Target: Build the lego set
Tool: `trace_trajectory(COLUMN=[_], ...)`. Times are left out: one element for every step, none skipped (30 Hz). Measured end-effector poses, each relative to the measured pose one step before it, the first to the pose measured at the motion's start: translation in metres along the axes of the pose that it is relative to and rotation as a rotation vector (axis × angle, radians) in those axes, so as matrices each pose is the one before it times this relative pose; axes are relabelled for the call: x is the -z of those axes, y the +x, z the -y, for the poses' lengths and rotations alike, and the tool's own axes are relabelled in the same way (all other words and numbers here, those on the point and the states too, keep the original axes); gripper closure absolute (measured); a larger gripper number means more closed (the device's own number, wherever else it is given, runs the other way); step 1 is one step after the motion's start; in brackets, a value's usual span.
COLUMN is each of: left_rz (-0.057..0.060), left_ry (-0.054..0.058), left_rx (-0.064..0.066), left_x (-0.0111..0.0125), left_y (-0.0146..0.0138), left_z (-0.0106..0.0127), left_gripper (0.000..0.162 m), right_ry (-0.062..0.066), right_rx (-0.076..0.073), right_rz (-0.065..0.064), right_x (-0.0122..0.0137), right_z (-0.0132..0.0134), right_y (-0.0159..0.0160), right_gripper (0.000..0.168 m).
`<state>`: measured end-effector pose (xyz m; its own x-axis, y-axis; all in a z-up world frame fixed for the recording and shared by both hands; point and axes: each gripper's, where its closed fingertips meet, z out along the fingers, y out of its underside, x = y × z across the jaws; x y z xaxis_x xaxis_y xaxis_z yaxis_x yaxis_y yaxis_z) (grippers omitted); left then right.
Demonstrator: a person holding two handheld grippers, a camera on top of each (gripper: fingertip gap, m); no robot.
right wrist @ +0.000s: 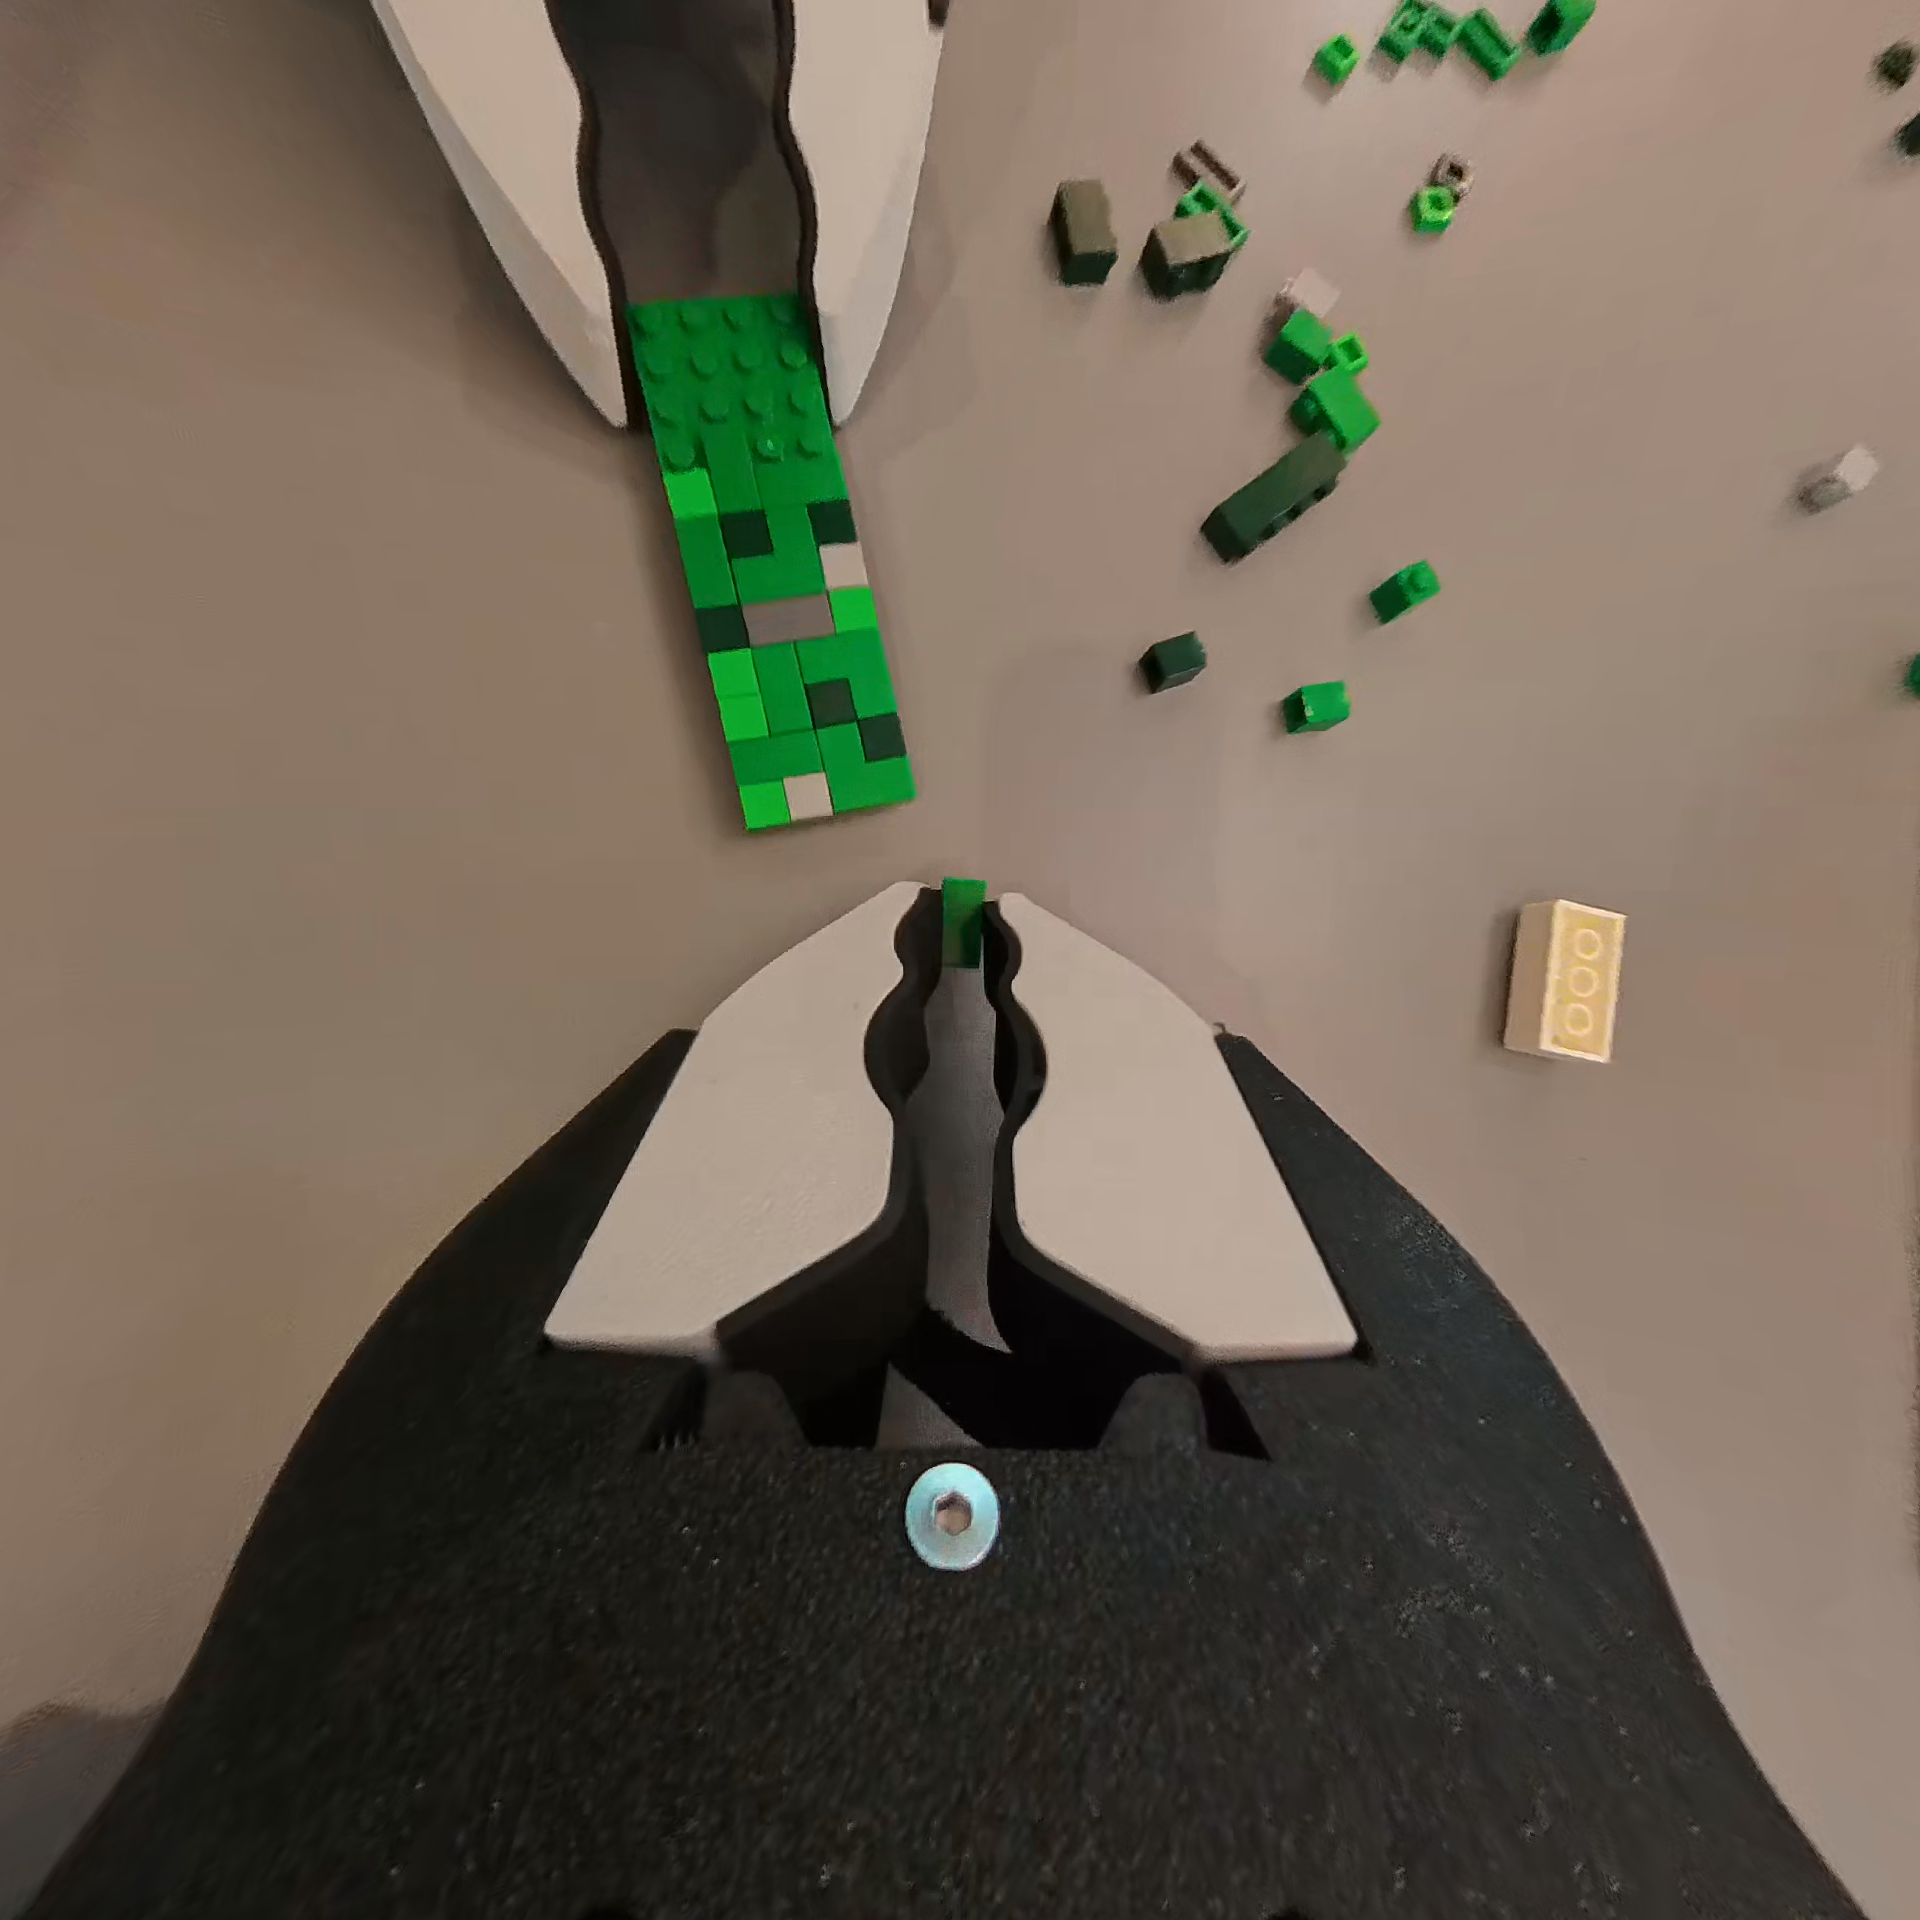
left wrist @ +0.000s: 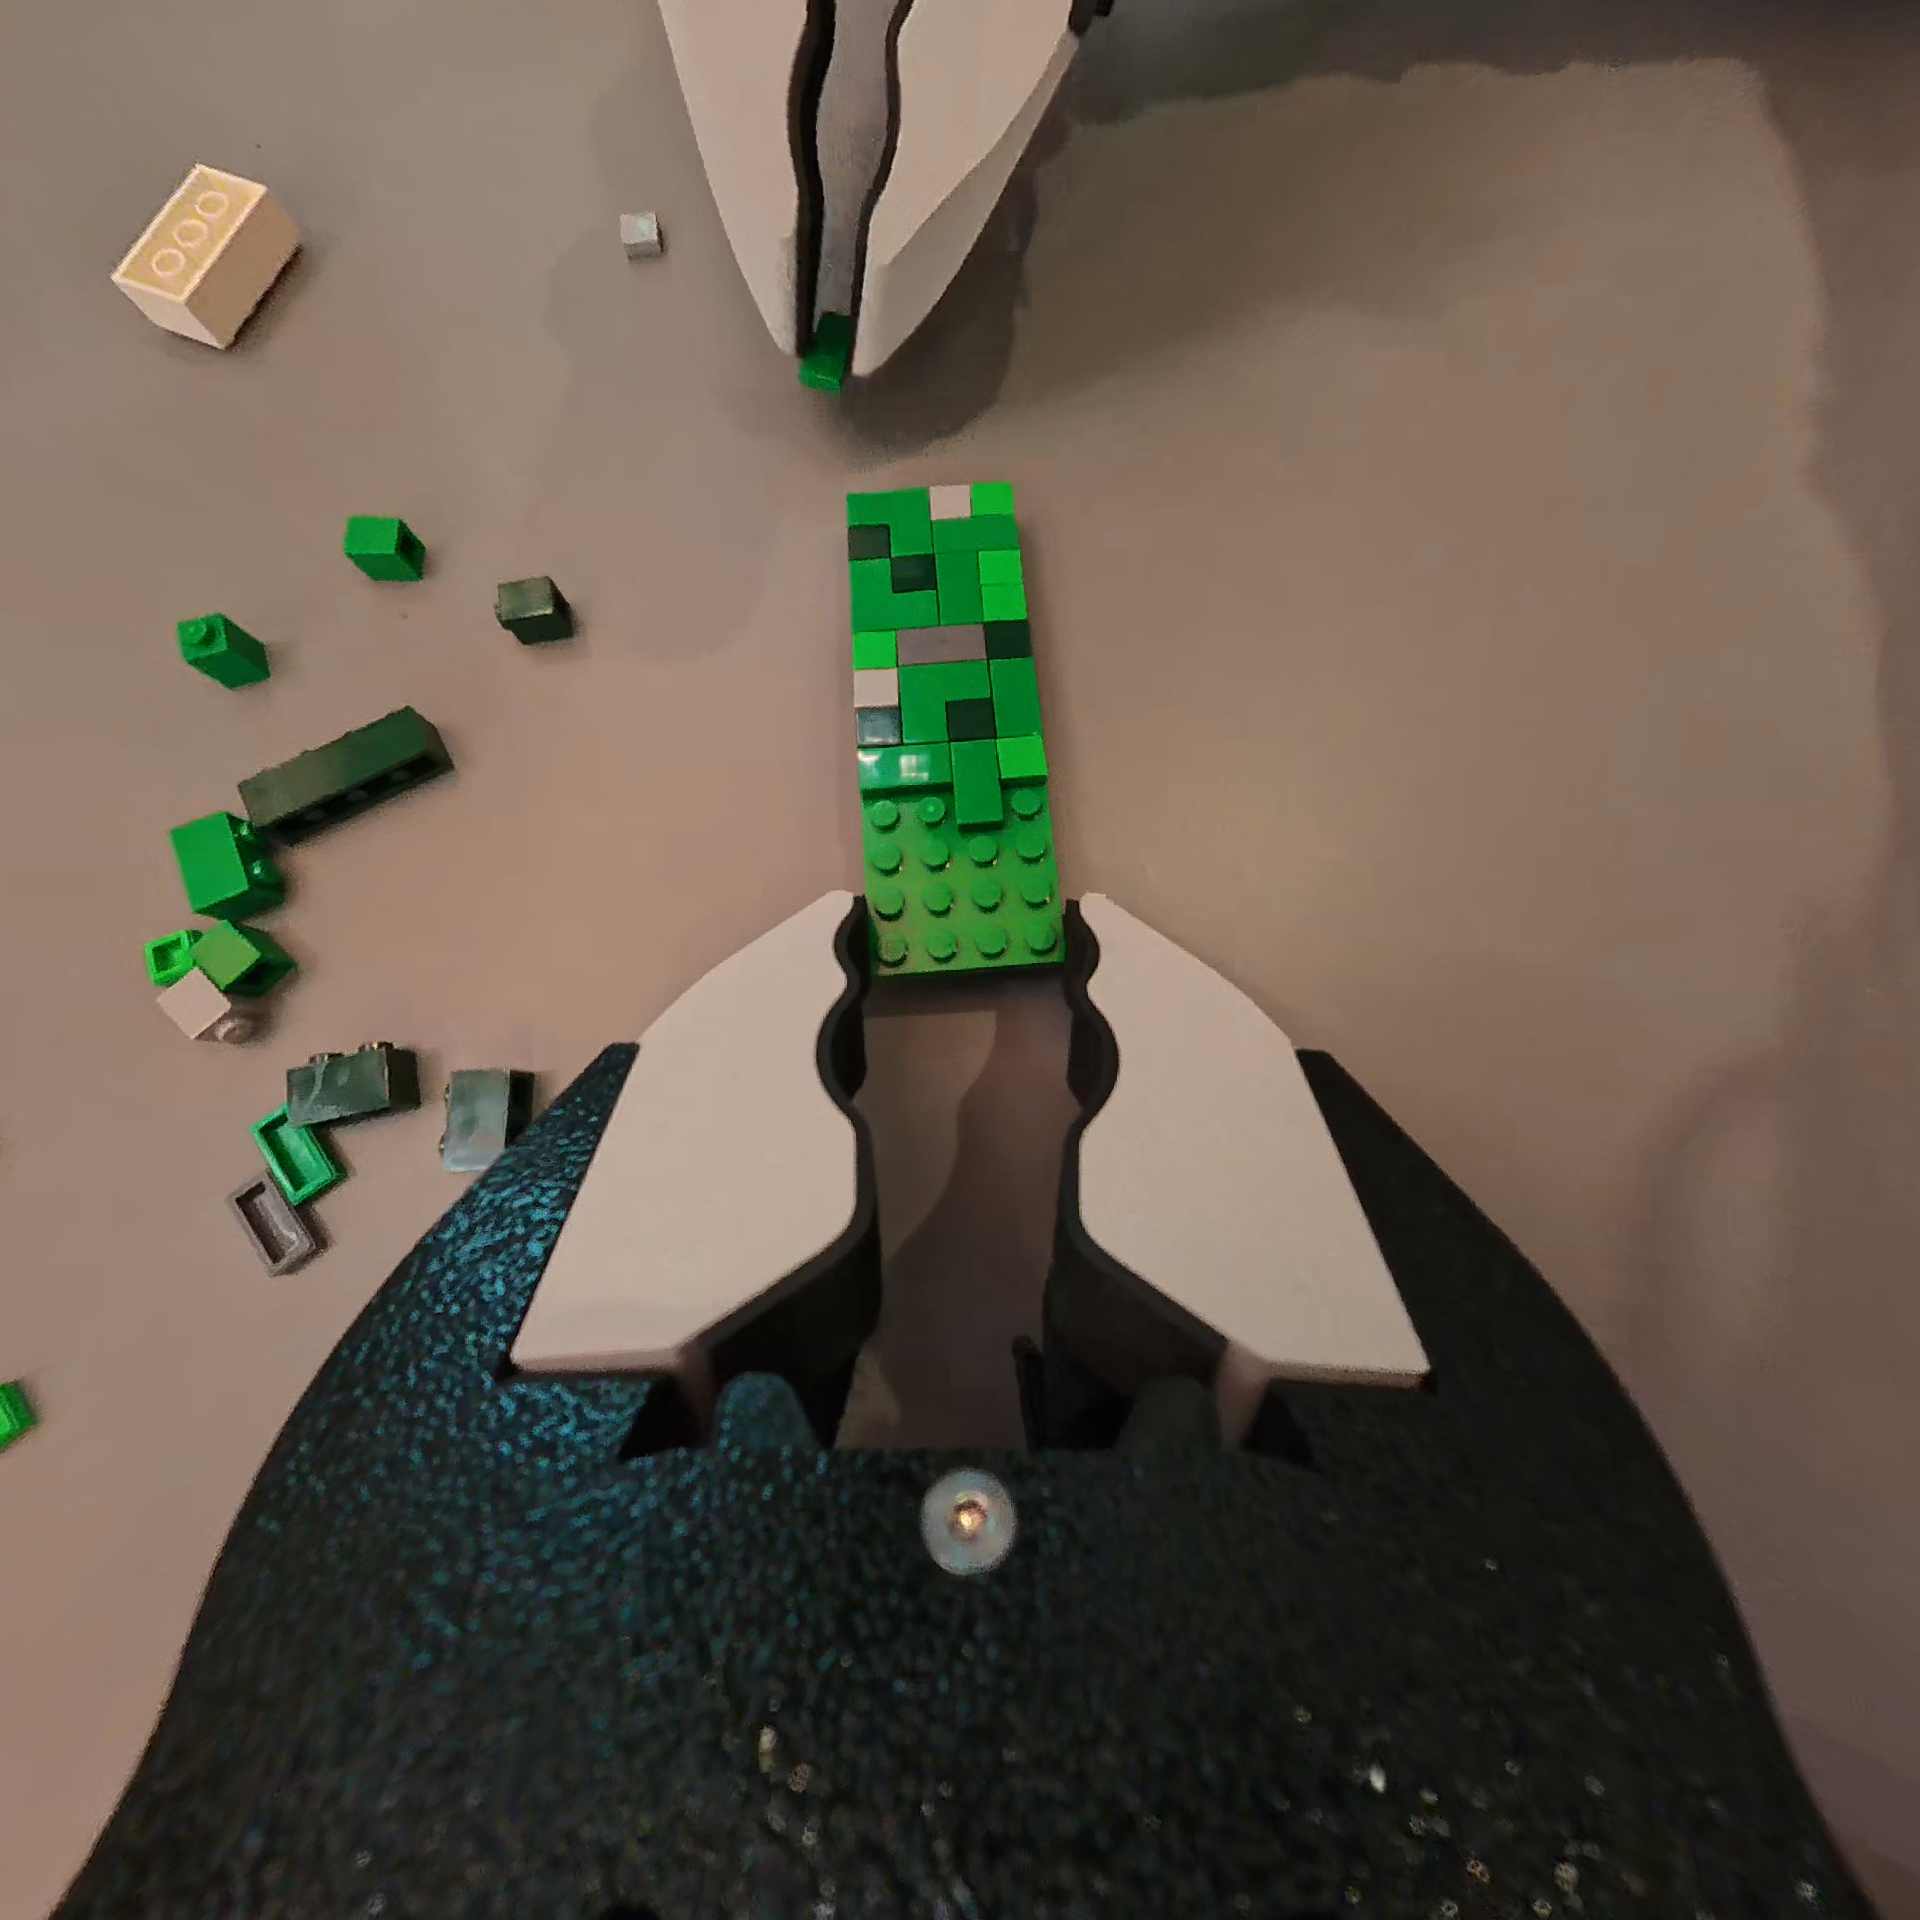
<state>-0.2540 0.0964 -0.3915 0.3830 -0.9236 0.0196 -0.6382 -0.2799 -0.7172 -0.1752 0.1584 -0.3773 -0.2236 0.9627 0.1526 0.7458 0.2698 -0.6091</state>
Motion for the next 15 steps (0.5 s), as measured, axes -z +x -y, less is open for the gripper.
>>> trace_trajectory(left_rz=[0.003,0.0044,0.006,0.0053,0.0026,0.0076,0.0046,0.0033,0.0088,0.0062,0.0023,0.0025,0.0001,0.0006,0.0001], left_ry=[0.0101,0.0095,0.0099,0.0097,0.0092,0.0094,0.0062,0.0016,-0.0008,-0.0009,0.0011,0.0021,0.0015,0.003,0.0053], left_rx=[0.0038,0.0042,0.0017,0.0008,0.0019,0.0017,0.0017,-0.0003,-0.0039,-0.0036,-0.0027,0.0002,0.0017,0.0015,0.001], left_x=[-0.00091,-0.0007,-0.00045,-0.00042,-0.00032,-0.00037,-0.00075,-0.00088,-0.00101,-0.00112,-0.00103,-0.00093,-0.00079,-0.00069,-0.00056], left_y=[-0.00051,-0.00082,-0.00075,-0.00059,-0.00016,-0.00069,-0.00032,0.00001,-0.00056,-0.00038,0.0002,-0.00001,0.00027,0.00011,0.00035], left_z=[0.00165,0.00156,0.0016,0.0017,0.0017,0.00177,0.00134,0.00086,0.00042,0.00038,0.00057,0.00068,0.00065,0.0008,0.0011], left_gripper=[0.127,0.127,0.127,0.127,0.127,0.127,0.127,0.127,0.127,0.127,0.127,0.127,0.127,0.127,0.127], right_ry=[0.008,0.0088,0.0098,0.0112,0.0094,0.0064,-0.0023,-0.0063,-0.002,0.0044,0.0072,0.0075,0.0065,0.003,0.0004], right_rx=[0.0006,0.0023,0.004,0.0051,0.0043,0.0053,0.0086,0.0074,0.0063,0.0052,0.0026,0.0019,0.0028,0.0028,0.0021], right_rz=[-0.0163,-0.0136,-0.0138,-0.0134,-0.0114,-0.009,0.0004,-0.0055,-0.0106,-0.0057,-0.0009,-0.0016,-0.0034,-0.0021,-0.0021], right_x=[0.00272,0.00276,0.00254,0.00234,0.00189,0.00151,0.00134,0.00133,0.00161,0.00165,0.00164,0.00159,0.00137,0.00118,0.00072], right_z=[0.00305,0.00362,0.00371,0.00365,0.0033,0.00264,0.00138,0.00078,0.00138,0.00208,0.00243,0.00229,0.00181,0.00122,0.00063], right_y=[0.00109,0.00063,0.00059,0.00037,0.00027,0.00017,-0.00096,0.00009,0.00095,0.00035,-0.00013,0.00007,0.00013,0.0,0.00004], right_gripper=[0.161,0.161,0.161,0.161,0.161,0.161,0.161,0.161,0.161,0.161,0.161,0.161,0.161,0.161,0.161])
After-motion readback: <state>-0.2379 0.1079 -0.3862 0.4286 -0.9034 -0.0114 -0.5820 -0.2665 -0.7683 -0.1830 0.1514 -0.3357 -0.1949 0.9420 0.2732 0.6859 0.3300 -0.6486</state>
